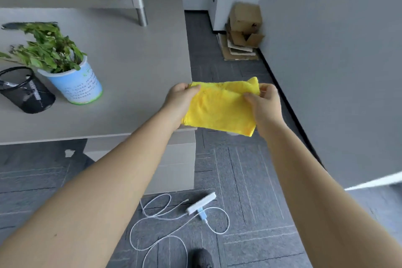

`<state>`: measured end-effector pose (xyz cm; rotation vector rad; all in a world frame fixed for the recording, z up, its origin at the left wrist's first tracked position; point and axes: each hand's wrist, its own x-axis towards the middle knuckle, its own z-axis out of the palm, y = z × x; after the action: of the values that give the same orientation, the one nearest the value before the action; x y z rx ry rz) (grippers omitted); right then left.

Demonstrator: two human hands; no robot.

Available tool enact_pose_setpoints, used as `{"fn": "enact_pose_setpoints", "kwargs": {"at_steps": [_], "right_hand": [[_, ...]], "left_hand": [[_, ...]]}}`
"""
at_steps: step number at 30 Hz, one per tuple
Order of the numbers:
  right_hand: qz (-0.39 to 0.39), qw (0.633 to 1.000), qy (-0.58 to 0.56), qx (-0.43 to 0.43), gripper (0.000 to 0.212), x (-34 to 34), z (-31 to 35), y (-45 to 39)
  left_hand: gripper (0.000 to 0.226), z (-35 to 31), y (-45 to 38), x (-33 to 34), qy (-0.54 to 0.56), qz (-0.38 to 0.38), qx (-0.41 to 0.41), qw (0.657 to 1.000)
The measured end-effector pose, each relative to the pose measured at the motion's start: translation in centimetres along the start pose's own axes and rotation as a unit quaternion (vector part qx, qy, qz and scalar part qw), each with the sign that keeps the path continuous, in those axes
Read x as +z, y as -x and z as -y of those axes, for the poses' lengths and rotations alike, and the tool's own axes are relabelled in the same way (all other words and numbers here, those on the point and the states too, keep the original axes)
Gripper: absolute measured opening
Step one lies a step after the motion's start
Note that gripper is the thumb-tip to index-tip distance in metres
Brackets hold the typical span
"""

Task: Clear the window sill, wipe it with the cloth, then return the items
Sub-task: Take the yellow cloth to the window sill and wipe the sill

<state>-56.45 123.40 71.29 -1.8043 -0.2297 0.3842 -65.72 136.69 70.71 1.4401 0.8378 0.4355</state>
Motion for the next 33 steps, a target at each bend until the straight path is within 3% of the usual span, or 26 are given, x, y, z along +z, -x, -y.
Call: {"fn": "enact_pose_setpoints", "kwargs": {"at_steps": [5, 9, 15, 24, 33], "right_hand": [[-0.124, 0.992, -0.032, 0.013, 0.031, -11.2, -1.2, 5.2], [-0.22, 0.974, -0.05, 0.019, 0.036, -21.6, -3.0, 9.0], [-0.328, 0.942, -0.068, 0.022, 0.033, -38.0, -6.9, 13.5], [-0.428, 0.899, -0.069, 0.062, 0.029, -62.0, -14.3, 17.1], [-0.477, 0.866, -0.097, 0.115, 0.03, -76.4, -22.0, 13.2]], "left_hand": [[0.023, -1.4, 5.7, 9.2, -0.021, 0.104, 0.032, 0.994], [0.006, -2.3, 11.1, 18.4, -0.058, 0.191, 0.072, 0.977], [0.019, -2.3, 19.9, 34.1, -0.078, 0.318, 0.086, 0.941], [0.033, 0.0, 32.1, 57.9, -0.128, 0.426, 0.09, 0.891], [0.037, 3.2, 34.2, 75.9, -0.163, 0.504, 0.086, 0.844]]}}
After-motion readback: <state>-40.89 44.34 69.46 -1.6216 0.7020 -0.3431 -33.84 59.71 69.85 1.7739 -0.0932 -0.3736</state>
